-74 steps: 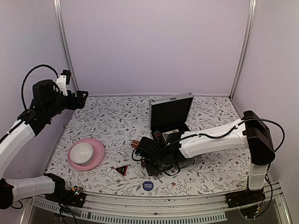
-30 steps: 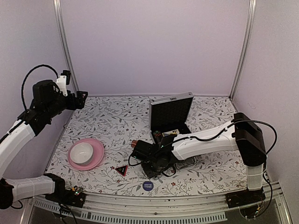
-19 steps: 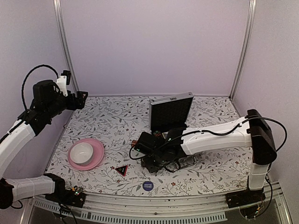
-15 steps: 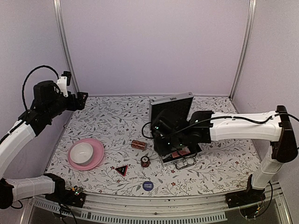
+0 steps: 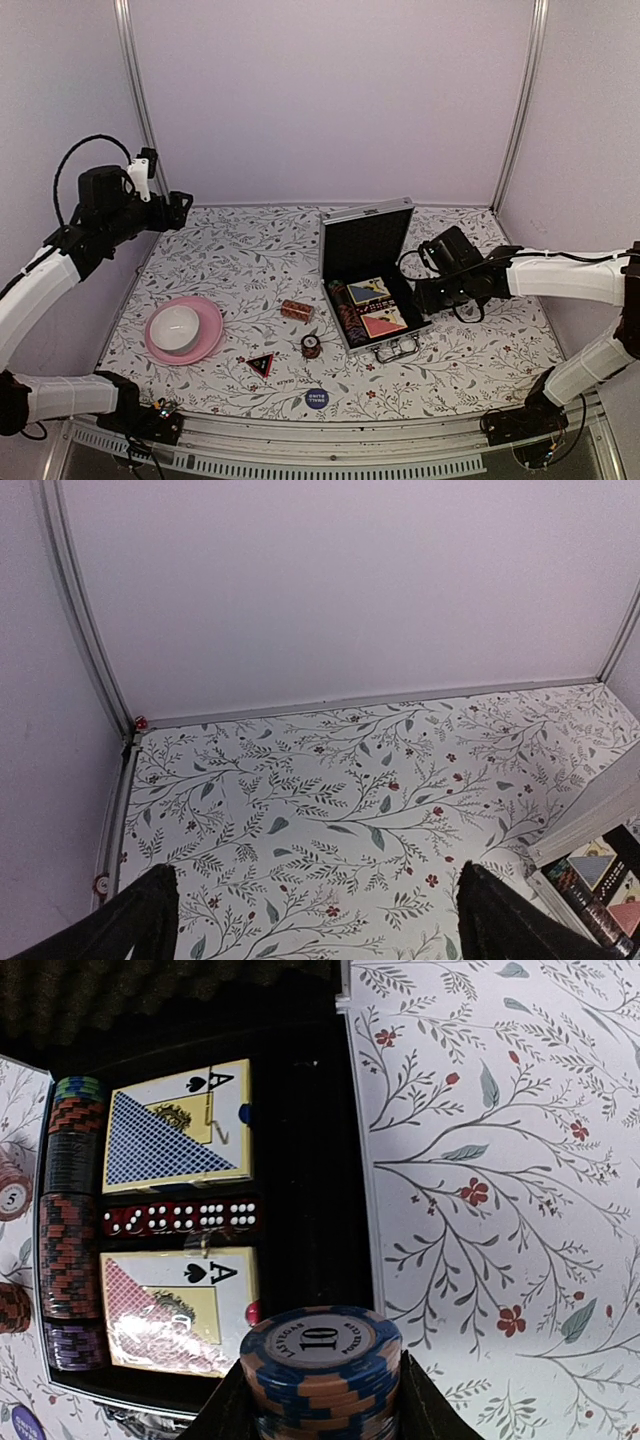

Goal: Pack up texas hold em set

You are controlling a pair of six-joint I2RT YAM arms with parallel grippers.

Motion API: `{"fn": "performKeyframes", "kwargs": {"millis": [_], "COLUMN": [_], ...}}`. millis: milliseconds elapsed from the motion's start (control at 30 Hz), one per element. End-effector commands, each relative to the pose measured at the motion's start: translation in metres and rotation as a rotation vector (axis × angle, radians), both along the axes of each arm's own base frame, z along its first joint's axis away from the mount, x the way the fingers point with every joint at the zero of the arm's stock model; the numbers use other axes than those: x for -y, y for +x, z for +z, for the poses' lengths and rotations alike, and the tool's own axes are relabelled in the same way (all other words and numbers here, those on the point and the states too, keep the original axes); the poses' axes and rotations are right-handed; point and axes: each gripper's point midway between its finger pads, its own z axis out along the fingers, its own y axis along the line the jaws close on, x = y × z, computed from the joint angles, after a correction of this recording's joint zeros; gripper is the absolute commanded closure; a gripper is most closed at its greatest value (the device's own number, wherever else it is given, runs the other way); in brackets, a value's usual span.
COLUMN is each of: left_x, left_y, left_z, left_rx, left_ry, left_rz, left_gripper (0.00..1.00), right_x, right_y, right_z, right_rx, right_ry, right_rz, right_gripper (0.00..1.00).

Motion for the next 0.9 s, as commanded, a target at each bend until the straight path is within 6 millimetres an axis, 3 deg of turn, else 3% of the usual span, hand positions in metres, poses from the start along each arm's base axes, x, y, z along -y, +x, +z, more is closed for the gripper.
{"fn": "performKeyframes", "kwargs": {"millis": [0,133,200,300,367,533,867], "left_x": [0.012,0.008,0.002,-0.005,-0.006,-0.009,-0.013], "left_y": [0.005,0.014,0.02,0.023,0.023,0.02,0.018], "left_z": [0.053,0.07,0.057,0.02,0.011,0.019,0.018], "left_rx": [0.101,0.145,0.123,0.043,0.023,0.048,0.051], "left_ry": [-0.079,-0.027,0.008,0.048,0.054,0.066,0.08], "left_rz": [-0.064,-0.047,-0.01,0.028,0.032,0.042,0.059], "left_gripper": [0.03,0.03,0.03,0.03,0.03,0.03,0.03], "right_x": [-0.02,-0.018,-0.022,-0.033,-0.04,-0.047,-0.048], "right_y": [0.039,0.06,0.071,0.084,0.09,0.103,0.117], "right_z": [0.04,0.032,0.028,0.023,0.018,0.004,-0.007], "right_rx": [0.173,0.197,0.202,0.202,0.2,0.2,0.215], "right_ry": [0.136,0.131,0.141,0.143,0.141,0.112,0.081], "right_rz": [0.074,0.098,0.111,0.146,0.165,0.176,0.155], "right_gripper": [0.67,0.67,0.67,0.67,0.68,0.68,0.68]}}
